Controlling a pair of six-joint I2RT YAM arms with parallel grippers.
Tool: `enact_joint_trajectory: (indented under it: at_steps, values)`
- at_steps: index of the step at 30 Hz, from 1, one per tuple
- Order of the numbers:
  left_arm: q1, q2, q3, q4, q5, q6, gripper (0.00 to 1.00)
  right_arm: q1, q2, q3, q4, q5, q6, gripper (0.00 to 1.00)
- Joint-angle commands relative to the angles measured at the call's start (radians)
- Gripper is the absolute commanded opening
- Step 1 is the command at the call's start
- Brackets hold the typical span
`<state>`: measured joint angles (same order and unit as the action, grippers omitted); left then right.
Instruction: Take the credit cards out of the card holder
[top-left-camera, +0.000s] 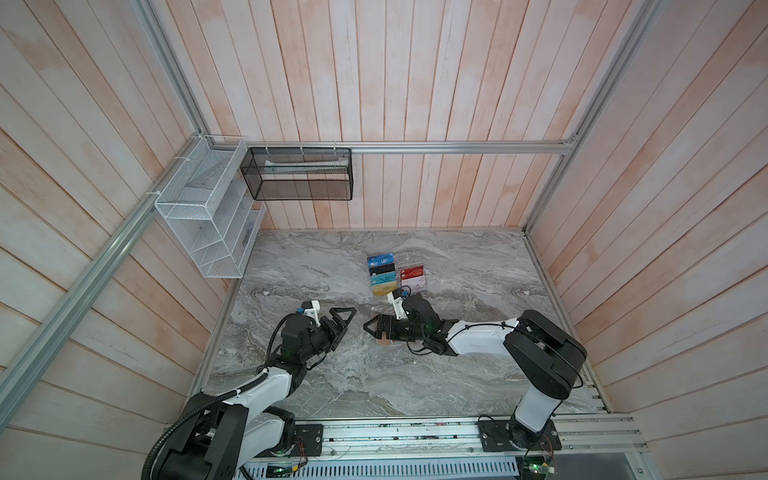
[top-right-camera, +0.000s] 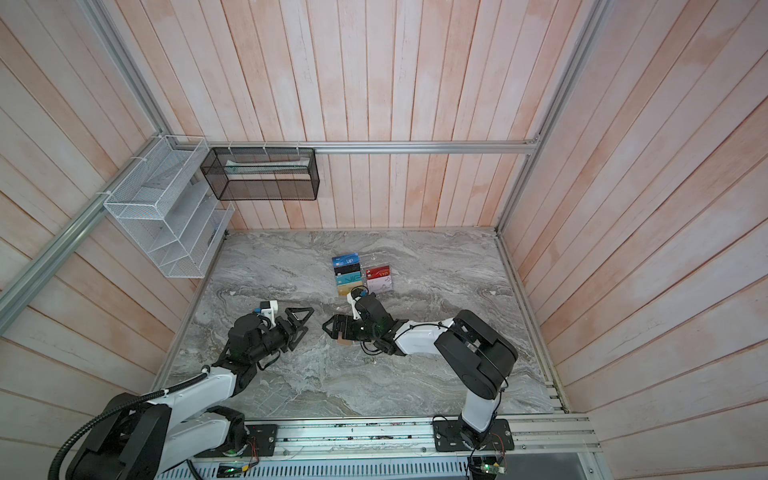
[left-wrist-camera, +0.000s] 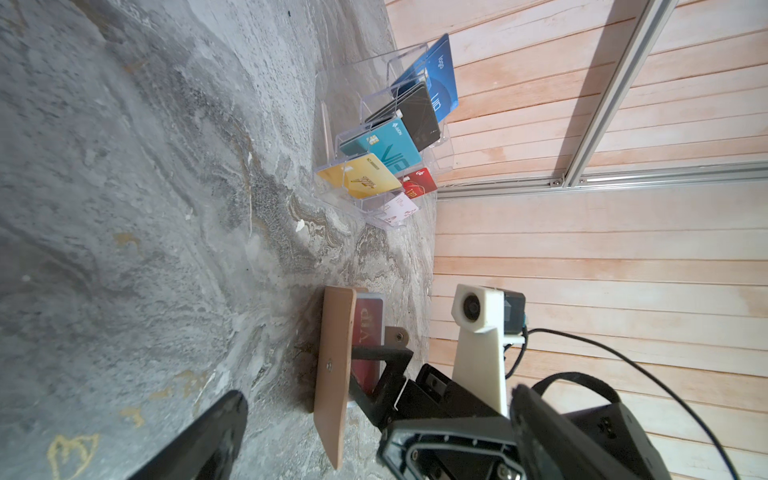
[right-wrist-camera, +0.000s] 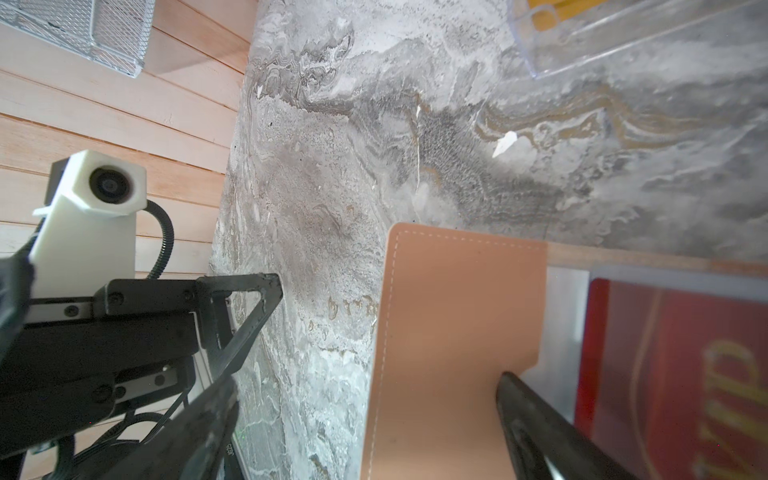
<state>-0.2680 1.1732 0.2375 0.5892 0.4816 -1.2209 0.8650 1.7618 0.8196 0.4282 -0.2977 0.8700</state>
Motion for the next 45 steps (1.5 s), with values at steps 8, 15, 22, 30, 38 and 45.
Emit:
enact_joint_trajectory:
  at_steps: [8,15,22,30,38,45]
  values:
    - [0.023,0.194,0.117,0.234,0.155,-0.146,1.00,-0.018,0.010,-0.069,0.070,-0.037,0.029,0.97]
    - [0.024,0.217,0.204,0.207,0.199,-0.165,1.00,-0.020,0.018,-0.086,0.096,-0.057,0.034,0.98]
    - [0.023,0.317,0.278,0.246,0.275,-0.223,1.00,-0.017,0.015,-0.112,0.133,-0.063,0.040,0.97]
    - [-0.008,0.423,0.285,0.321,0.314,-0.270,1.00,-0.017,0.010,-0.123,0.146,-0.066,0.044,0.97]
    - [-0.029,0.473,0.267,0.356,0.319,-0.279,1.00,-0.017,0.015,-0.124,0.149,-0.066,0.048,0.97]
    - [-0.030,0.510,0.237,0.365,0.320,-0.276,1.00,-0.018,0.010,-0.129,0.153,-0.066,0.047,0.97]
